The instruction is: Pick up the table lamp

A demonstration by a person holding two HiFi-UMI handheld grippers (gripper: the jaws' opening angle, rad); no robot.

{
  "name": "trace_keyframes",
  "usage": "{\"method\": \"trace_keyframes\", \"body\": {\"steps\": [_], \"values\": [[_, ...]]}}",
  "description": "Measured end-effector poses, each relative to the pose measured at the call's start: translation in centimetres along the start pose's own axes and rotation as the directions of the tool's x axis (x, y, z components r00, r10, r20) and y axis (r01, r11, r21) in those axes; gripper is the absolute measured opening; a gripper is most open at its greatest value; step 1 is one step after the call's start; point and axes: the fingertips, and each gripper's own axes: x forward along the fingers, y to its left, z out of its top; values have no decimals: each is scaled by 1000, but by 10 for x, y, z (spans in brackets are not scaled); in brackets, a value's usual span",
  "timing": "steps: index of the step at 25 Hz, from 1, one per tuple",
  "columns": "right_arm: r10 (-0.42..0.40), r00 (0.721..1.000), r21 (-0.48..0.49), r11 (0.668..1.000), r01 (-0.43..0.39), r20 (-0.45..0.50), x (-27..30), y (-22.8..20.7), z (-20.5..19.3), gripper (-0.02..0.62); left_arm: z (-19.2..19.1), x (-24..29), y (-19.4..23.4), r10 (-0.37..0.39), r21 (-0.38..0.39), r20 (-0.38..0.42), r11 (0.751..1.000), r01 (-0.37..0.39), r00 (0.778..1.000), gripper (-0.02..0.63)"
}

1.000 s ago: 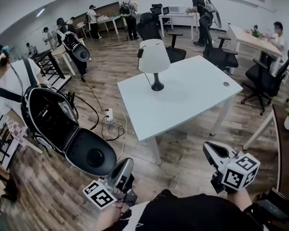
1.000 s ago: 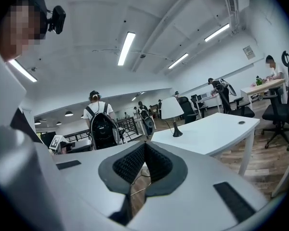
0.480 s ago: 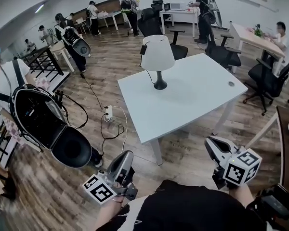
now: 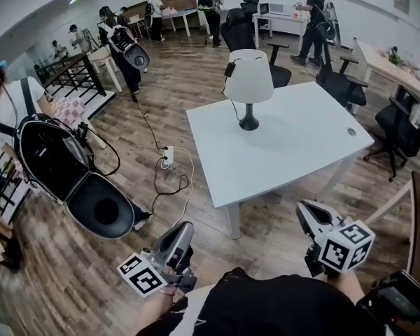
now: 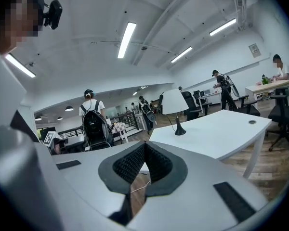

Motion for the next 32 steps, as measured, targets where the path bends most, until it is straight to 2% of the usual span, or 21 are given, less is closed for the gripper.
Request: {"method": "trace_keyframes", "body": {"steps": [4, 8, 15, 21, 32], "values": [[51, 999, -39, 998, -50, 20, 16, 15, 14, 12, -3, 3, 3, -11, -18, -11, 1000, 11, 1000, 12], [55, 998, -90, 994, -57, -25, 25, 21, 3, 12, -8, 0, 10, 1, -16, -8, 1000, -1, 1000, 12], [30, 998, -68, 997, -34, -53, 20, 16, -10, 12, -17, 1, 18, 12, -61, -34, 998, -14, 999, 12], [-5, 998, -35, 999, 3, -56, 14, -2, -17, 12, -23, 16, 18, 2, -60, -65, 998, -6, 998, 12], [-16, 998, -3, 1000, 16, -63, 18, -26, -19, 12, -32, 47, 22, -8, -72, -84, 997, 2, 996, 14]]}}
